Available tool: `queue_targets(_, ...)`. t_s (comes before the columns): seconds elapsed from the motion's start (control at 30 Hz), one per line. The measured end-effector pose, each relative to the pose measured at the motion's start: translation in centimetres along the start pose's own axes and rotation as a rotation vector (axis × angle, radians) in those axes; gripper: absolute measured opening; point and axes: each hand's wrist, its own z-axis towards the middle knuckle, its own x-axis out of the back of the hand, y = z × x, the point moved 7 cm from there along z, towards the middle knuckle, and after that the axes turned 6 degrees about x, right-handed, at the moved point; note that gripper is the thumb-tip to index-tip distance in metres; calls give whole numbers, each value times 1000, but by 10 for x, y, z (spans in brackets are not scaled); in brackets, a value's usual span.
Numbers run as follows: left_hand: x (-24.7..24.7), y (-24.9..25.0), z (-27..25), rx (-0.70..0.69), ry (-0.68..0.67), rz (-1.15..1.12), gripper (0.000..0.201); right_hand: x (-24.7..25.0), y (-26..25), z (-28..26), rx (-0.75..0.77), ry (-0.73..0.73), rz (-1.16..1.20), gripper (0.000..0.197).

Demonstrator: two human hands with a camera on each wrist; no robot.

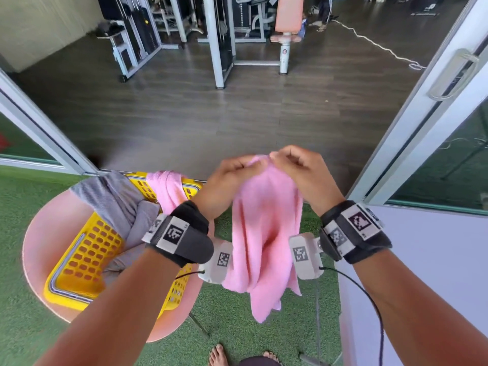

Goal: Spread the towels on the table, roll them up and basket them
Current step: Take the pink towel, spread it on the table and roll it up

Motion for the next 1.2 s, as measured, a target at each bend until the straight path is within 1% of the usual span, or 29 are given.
queue_targets(0.03, 13, 6, 3, -15, 69, -58, 15, -5, 8, -6, -27, -22, -4, 31)
queue_targets(0.07, 23, 11, 6, -18, 129, -79, 16, -11, 17, -13, -55, -45, -6, 37)
queue_targets(0.13, 34, 13, 8, -8, 186, -58, 24, -15, 27, -22, -78, -68, -19, 41)
queue_targets(0.2, 25, 7, 5, 12, 143, -14, 21, -9, 17, -18, -34, -56, -67, 41)
queue_targets(0.3, -6, -5, -7, 60, -45, 146, 22, 0, -13, -3, 56, -19, -86, 38)
queue_targets(0.33, -12, -4, -9, 47, -81, 133, 23, -2, -20, -1, 74, -28, -63, 35)
queue_targets(0.37, -12, 0, -8, 25, -77, 80, 23, -5, -21, -2, 74, -33, -38, 32)
queue_targets(0.4, -6, 4, -7, 6, -35, 5, 21, -7, -15, -4, 59, -28, -20, 32)
queue_targets(0.47, 14, 10, 1, -7, 105, -123, 18, -14, 6, -12, -4, -43, -16, 35)
queue_targets(0.53, 29, 5, 3, -8, 209, -177, 23, -17, 22, -21, -52, -99, -41, 38)
queue_targets(0.57, 30, 1, 2, -4, 225, -180, 22, -15, 23, -23, -56, -112, -51, 38)
queue_targets(0.6, 25, -4, 0, 9, 220, -158, 19, -11, 19, -21, -46, -96, -65, 38)
queue_targets(0.63, 17, -11, -3, 32, 180, -106, 19, -3, 13, -18, -26, -52, -78, 38)
queue_targets(0.7, -10, -23, -9, 77, 23, 47, 29, 10, -3, -8, 29, 37, -99, 41)
queue_targets(0.73, -19, -24, -12, 82, -24, 90, 33, 11, -9, -4, 54, 41, -108, 42)
queue_targets(0.77, -19, -22, -11, 78, -17, 69, 32, 9, -11, -3, 62, 21, -111, 42)
queue_targets(0.83, -3, -9, -6, 21, 82, -38, 25, 0, 2, -10, 14, -57, -101, 37)
queue_targets(0.9, 22, 4, -1, -24, 221, -98, 20, -11, 25, -29, -61, -176, -72, 37)
queue_targets(0.97, 39, 5, -2, -34, 353, -57, 34, -15, 39, -43, -83, -248, -71, 38)
queue_targets(1.0, 39, 0, -4, -14, 374, -30, 35, -13, 38, -44, -70, -240, -85, 38)
queue_targets(1.03, 32, -7, -6, 15, 338, -17, 28, -9, 34, -41, -50, -199, -104, 38)
queue_targets(1.07, 17, -15, -9, 56, 245, 18, 19, -3, 28, -35, -30, -136, -125, 38)
queue_targets(1.1, -2, -25, -12, 98, 115, 55, 13, 4, 20, -28, -9, -71, -142, 38)
queue_targets(1.13, -18, -34, -16, 124, -1, 104, 13, 10, 12, -21, 14, -25, -150, 39)
queue_targets(1.17, -27, -39, -18, 122, -56, 107, 15, 13, 6, -17, 39, -5, -152, 39)
queue_targets(1.2, -28, -37, -18, 107, -44, 66, 16, 12, 3, -15, 51, -8, -148, 38)
